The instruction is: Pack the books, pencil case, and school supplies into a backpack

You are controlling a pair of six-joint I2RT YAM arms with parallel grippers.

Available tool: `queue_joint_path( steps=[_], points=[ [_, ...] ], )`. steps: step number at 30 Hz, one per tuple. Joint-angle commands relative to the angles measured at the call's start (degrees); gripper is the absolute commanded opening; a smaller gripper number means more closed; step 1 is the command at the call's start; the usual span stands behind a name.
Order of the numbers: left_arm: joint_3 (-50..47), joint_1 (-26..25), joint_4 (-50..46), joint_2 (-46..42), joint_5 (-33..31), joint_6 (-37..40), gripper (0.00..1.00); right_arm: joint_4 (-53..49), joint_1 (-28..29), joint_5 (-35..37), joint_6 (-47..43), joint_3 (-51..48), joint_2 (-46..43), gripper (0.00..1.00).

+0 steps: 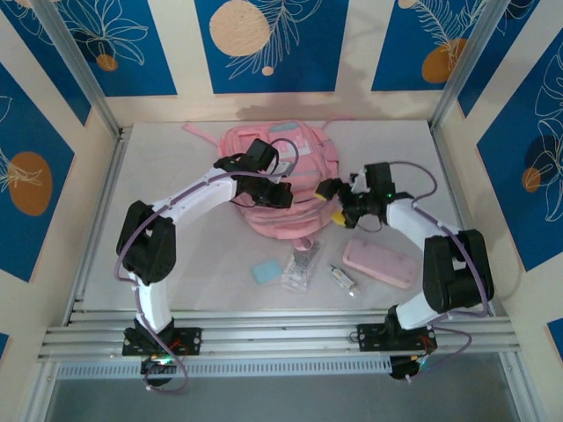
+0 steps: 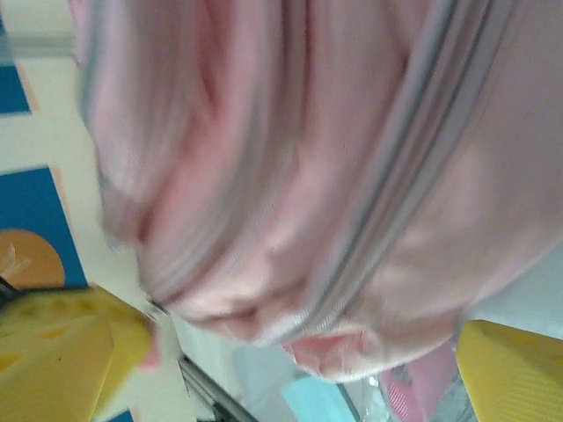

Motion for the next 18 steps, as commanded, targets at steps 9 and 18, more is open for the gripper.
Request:
queue_joint_path(
  steps=[9, 18],
  points=[
    [-2.4, -2.5, 5.7, -3.7, 6.4, -3.2, 0.00, 22.7, 6.7, 10.6, 19.2, 1.4, 10.7, 0.89],
    [-3.4, 0.2, -7.7, -5.8, -6.7, 6.6, 0.00, 24.4, 6.2, 11.6, 15.4, 1.7, 11.5, 0.00]
  ],
)
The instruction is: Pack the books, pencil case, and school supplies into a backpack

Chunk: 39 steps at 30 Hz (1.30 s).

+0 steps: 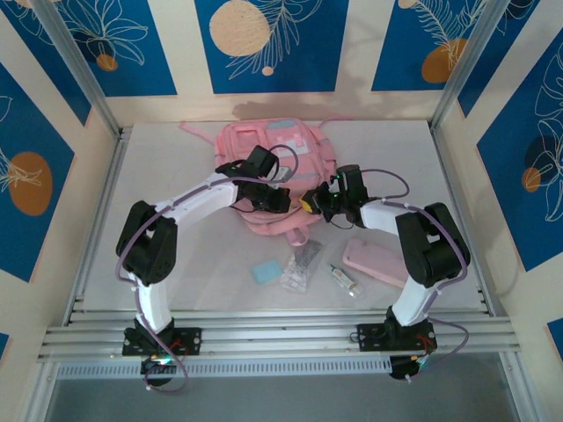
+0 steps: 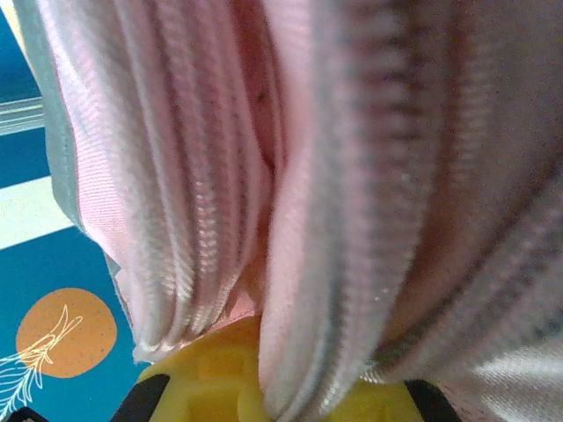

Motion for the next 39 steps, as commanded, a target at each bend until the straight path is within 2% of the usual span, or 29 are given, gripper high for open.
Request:
queue_joint_path(
  steps=[1, 6, 8, 12, 15, 17, 21, 23, 26, 30, 36, 39],
  points=[
    [0.9, 1.2, -12.2, -5.2, -4.3, 7.1, 0.00, -0.3, -1.1, 5.8, -4.7, 0.5, -2.8, 0.00],
    [-0.2, 4.1, -22.2, -5.3, -17.9, 12.2, 0.00, -8.9, -3.0, 4.8, -13.0, 2.6, -6.6, 0.00],
    [-1.4, 5.8, -22.5, -5.8, -21.5, 13.0, 0.00, -12.5, -3.5, 3.6, -16.6, 4.4, -6.9, 0.00],
    [-2.3, 10.4, -20.9, -6.0, -33.5, 14.6, 0.00, -16.2, -4.7, 0.7, -21.5, 6.1, -6.7, 0.00],
    [-3.4, 15.0, -12.8, -6.1, -37.0, 15.2, 0.00, -18.1, -5.3, -1.4, -26.1, 6.9, -6.5, 0.00],
    [-5.6, 17.2, -3.2, -6.4, -40.8, 16.2, 0.00, -20.4, -5.5, -2.7, -29.1, 8.0, -6.2, 0.00],
    [-10.4, 19.5, 17.9, -6.2, -43.4, 18.5, 0.00, -22.4, -5.7, -6.2, -32.7, 9.3, -5.4, 0.00],
    [-10.3, 20.1, 22.2, -5.2, -42.0, 17.5, 0.00, -22.9, -5.6, -8.0, -33.9, 10.1, -4.7, 0.00],
    [-8.8, 20.2, 21.4, -4.7, -36.4, 14.6, 0.00, -23.9, -4.8, -8.6, -35.0, 11.2, -4.1, 0.00],
    [-12.9, 19.9, 21.7, -9.0, -21.1, 9.8, 0.00, -24.5, -4.2, -8.8, -35.2, 12.5, -3.6, 0.00],
    [-23.4, 19.3, 23.2, -16.7, -1.4, 5.9, 0.30, -27.3, -5.1, -10.7, -38.3, 15.7, -2.6, 0.00],
    [-27.2, 17.9, 22.9, -19.2, 3.1, 6.8, 0.43, -29.5, -5.9, -11.8, -40.2, 17.6, -2.0, 0.00]
  ],
)
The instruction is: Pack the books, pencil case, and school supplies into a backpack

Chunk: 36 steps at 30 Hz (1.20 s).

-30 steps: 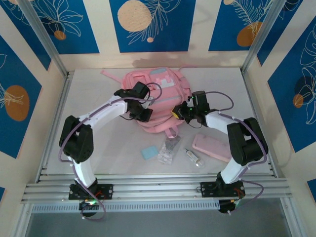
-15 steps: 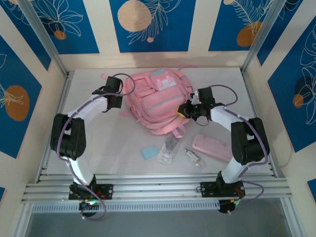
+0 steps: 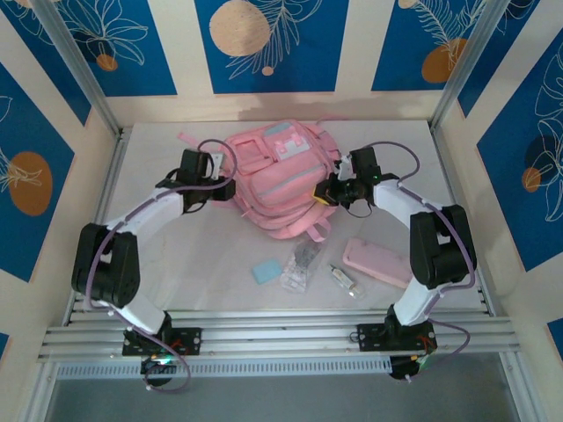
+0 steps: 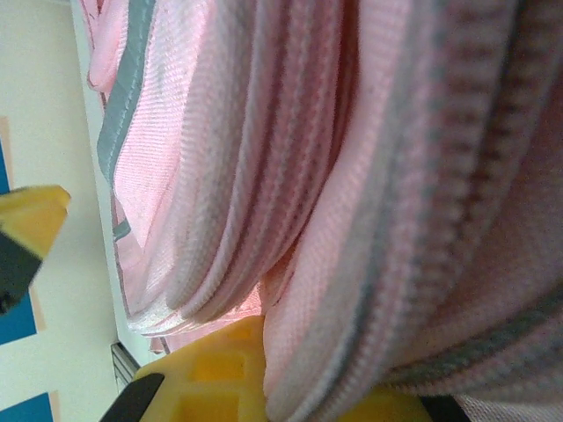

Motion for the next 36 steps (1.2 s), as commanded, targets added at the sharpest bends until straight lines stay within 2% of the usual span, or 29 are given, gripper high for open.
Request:
queue_joint_path(
  steps=[1, 7, 13, 22, 23, 26, 27, 31, 36],
  points=[
    [-3.1, -2.1, 0.6, -2.9, 10.5, -0.3, 0.46, -0.7, -0.4, -6.8, -6.2, 4.5, -0.2, 0.00],
    [-3.9, -5.2, -4.7, -1.6, 8.3, 5.6, 0.53, -3.5, -1.6, -7.9, -8.0, 6.4, 0.0, 0.00],
    [-0.8, -7.5, -9.8, 2.8, 1.7, 10.7, 0.54, -3.4, -2.2, -8.6, -8.0, 6.2, 0.1, 0.00],
    [5.0, -9.9, -12.4, 8.7, 1.4, 13.8, 0.52, -3.1, -2.7, -9.2, -7.8, 6.0, 0.1, 0.00],
    [5.2, -10.0, -12.4, 9.2, 1.5, 14.0, 0.45, -3.2, -2.7, -9.3, -7.9, 5.9, 0.1, 0.00],
    [6.2, -10.0, -12.4, 10.2, 1.6, 14.6, 0.05, -3.6, -2.8, -9.4, -8.1, 6.0, 0.1, 0.00],
    [6.5, -10.0, -12.3, 10.4, 1.2, 15.0, 0.00, -3.6, -2.9, -9.4, -8.3, 5.9, 0.0, 0.00],
    [8.0, -8.3, -14.1, 11.6, -6.5, 16.1, 0.00, -5.1, -3.2, -8.9, -9.9, 5.9, -0.5, 0.00],
    [14.3, -1.7, -19.7, 14.9, -16.7, 13.3, 0.00, -7.6, -4.0, -6.0, -11.9, 5.7, -1.5, 0.00]
  ],
)
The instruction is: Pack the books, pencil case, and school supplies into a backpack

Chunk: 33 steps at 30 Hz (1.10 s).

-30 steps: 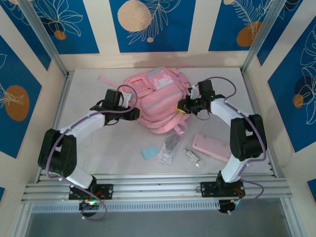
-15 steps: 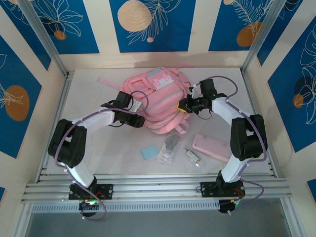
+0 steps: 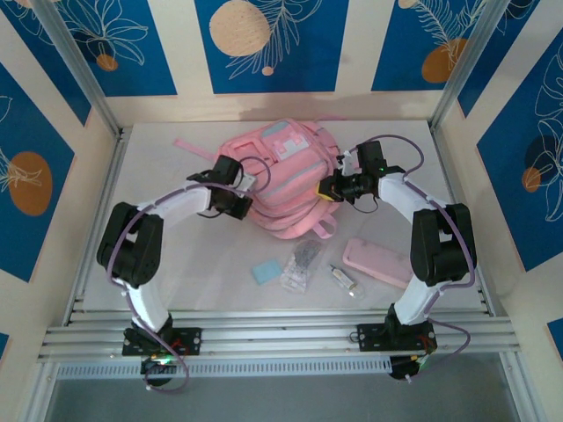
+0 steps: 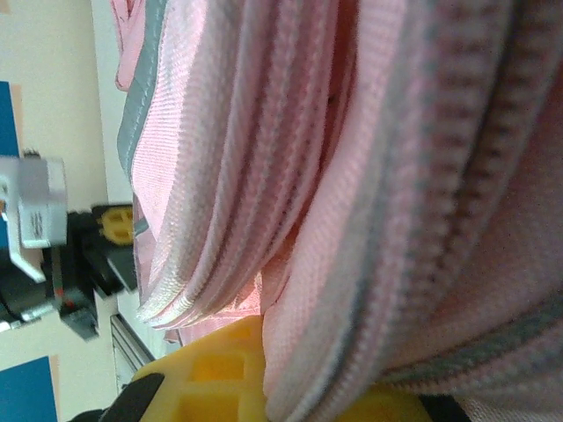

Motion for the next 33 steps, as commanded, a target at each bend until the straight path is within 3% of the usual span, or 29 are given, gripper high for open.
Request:
queue_joint_path(
  steps=[1, 8, 12, 14, 16, 19, 20, 28, 33],
  points=[
    [5.3, 5.5, -5.3, 2.6, -12.1, -2.1, 0.00, -1.3, -1.3, -2.0, -4.6, 2.0, -2.4, 0.00],
    [15.3, 8.6, -7.7, 7.0, -14.3, -6.6, 0.00, -1.2, -2.1, -3.5, -4.8, 2.3, -2.6, 0.00],
    [15.3, 8.6, -6.7, 6.9, -8.4, -9.4, 0.18, 0.6, -1.5, -6.5, -2.9, 2.0, -3.0, 0.00],
    [13.2, 8.6, -5.5, 5.3, -5.9, -11.5, 0.34, 1.2, -1.2, -7.5, -1.8, 1.9, -3.7, 0.04],
    [10.1, 8.3, -3.5, 2.6, -2.3, -13.6, 0.54, 0.9, -1.1, -6.5, -1.1, 1.7, -4.8, 0.32],
    [4.4, 6.6, 1.3, -2.8, 0.8, -15.7, 0.88, -1.4, -1.4, -1.4, -1.1, 1.9, -6.9, 0.88],
    [2.9, 5.7, 2.7, -4.7, 0.6, -15.9, 0.94, -2.8, -1.5, 0.8, -1.4, 2.1, -7.6, 1.00],
    [-0.5, -1.8, 5.7, -13.2, -2.2, -16.5, 0.95, -15.3, -4.6, 16.8, 1.6, -0.4, -14.1, 0.99],
    [-4.8, -6.1, 10.7, -16.7, -2.6, -20.5, 1.00, -21.2, -5.6, 23.5, 6.5, -9.0, -22.8, 0.99]
  ],
)
